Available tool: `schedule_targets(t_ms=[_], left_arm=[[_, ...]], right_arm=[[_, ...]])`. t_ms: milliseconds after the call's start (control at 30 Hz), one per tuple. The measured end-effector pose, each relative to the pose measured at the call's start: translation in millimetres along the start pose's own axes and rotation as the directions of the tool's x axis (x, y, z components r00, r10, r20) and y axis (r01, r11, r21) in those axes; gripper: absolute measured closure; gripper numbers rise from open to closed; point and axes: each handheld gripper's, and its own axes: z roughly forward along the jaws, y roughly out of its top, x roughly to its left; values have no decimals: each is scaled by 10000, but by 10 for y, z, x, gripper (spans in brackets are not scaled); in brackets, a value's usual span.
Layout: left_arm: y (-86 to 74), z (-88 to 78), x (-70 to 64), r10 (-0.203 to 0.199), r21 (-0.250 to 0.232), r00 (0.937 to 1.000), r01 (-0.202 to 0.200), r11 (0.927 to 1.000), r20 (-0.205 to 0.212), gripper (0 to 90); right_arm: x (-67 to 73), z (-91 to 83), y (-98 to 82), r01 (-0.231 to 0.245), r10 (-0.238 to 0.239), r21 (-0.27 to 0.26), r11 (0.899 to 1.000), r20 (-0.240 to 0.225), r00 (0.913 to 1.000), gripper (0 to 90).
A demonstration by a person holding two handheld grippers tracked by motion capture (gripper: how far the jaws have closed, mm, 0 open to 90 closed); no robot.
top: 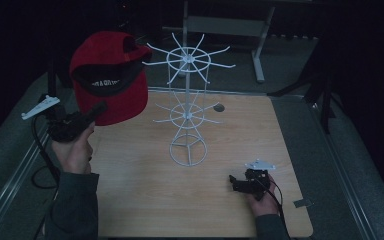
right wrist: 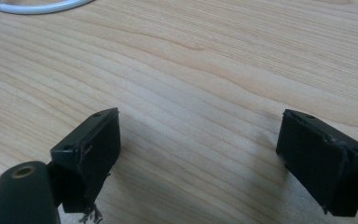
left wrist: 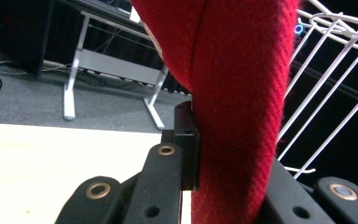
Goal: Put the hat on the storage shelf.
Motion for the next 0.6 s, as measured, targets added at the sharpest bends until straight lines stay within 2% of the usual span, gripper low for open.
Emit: schedule_targets(t_ms=[533,600], left_arm=[[64,-28,4,-164,-238,9999,163,9996,-28,852],[83,-24,-11,-79,-232,10000,78,9997,-61,852]], right_arm=[[0,0,0,0,0,-2,10000,2,10000,134],[0,0,0,2,-2,0,10000,2,10000,134]])
